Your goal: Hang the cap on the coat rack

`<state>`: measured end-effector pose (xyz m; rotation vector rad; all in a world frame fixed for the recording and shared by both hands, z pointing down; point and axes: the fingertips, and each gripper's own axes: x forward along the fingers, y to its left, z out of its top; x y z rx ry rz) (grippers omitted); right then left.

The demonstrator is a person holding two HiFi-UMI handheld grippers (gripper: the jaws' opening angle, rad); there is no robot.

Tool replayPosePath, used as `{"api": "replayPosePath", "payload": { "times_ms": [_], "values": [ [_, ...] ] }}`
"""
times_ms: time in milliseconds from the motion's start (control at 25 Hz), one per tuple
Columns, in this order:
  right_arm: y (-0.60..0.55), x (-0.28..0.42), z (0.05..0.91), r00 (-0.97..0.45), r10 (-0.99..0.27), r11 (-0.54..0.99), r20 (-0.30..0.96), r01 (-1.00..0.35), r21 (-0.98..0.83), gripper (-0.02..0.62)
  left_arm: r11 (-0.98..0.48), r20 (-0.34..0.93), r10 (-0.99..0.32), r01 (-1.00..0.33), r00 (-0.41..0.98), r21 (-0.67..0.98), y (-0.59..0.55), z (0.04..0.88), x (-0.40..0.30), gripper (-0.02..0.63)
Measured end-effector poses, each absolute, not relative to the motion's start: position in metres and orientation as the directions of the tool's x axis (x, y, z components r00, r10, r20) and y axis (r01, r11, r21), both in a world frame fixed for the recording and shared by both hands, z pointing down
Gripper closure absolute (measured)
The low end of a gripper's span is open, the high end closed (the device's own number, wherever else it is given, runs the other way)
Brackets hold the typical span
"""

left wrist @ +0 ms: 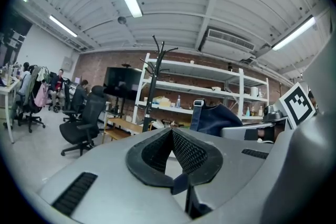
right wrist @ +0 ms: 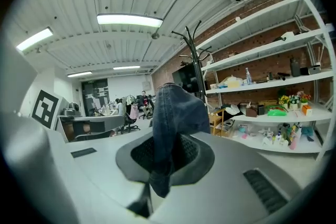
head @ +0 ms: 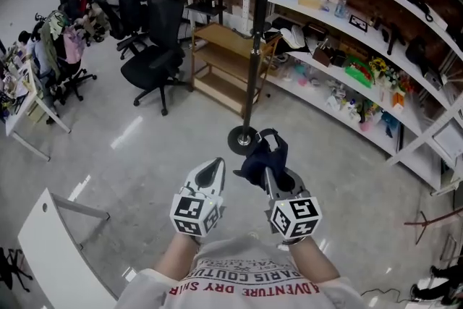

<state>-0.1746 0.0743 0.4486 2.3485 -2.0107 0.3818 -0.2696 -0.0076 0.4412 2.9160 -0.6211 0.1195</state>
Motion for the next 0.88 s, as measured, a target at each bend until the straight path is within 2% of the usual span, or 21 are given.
{"api": "replayPosePath", "payload": {
  "times_ms": [320,880],
  "values": [
    [0.067,-0.07,0.452,0.104,-0.97,-0.136,0.221,-0.981,-0.137,0.571,-0.885,0.124,-0.425,-0.441,0.897,0.15,-0.016,0.443,-0.168,0.6],
    [-0.007,0.078,0.466,0.122,-0.961,-0.162,0.248,-0.976,-0.147,0.571,-0.912,0.134,-0.369,-0.386,0.92,0.138,-0.095,0.447,-0.01,0.6]
  ]
}}
